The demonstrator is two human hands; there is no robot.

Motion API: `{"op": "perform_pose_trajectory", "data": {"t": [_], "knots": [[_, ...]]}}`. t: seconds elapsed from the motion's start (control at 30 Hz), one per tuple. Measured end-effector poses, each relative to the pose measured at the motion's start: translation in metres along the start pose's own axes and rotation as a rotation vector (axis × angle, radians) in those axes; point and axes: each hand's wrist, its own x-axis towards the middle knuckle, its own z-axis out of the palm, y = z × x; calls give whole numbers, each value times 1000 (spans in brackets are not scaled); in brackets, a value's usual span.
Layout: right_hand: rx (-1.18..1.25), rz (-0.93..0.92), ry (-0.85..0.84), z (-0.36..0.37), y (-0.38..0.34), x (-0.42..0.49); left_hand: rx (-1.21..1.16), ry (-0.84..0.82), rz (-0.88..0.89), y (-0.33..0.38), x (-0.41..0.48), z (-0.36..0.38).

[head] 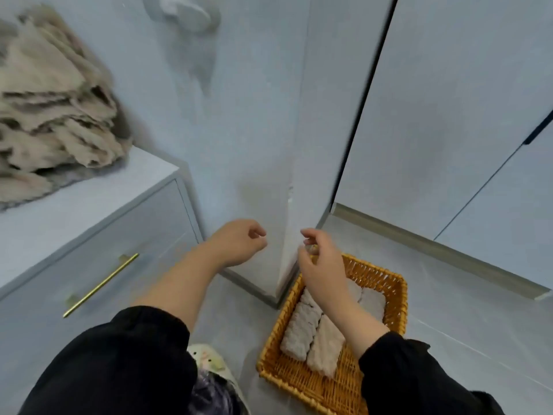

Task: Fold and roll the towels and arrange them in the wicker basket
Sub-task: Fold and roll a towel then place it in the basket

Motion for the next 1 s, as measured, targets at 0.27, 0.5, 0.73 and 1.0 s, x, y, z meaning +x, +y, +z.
{"op": "perform_pose_trajectory", "data": {"t": [0.27, 0.5, 0.73, 1.0], "knots": [[134, -241, -146, 69, -127, 14, -124, 503, -46, -44, -90, -99], [162, -281, -260, 151, -190, 14, -399, 836, -174, -112, -138, -135], [49, -263, -339, 218, -221, 13, -501, 985, -313, -166, -134, -144], [34, -326, -246, 260, -243, 36, -109, 828, -505, -225, -125, -153]]}}
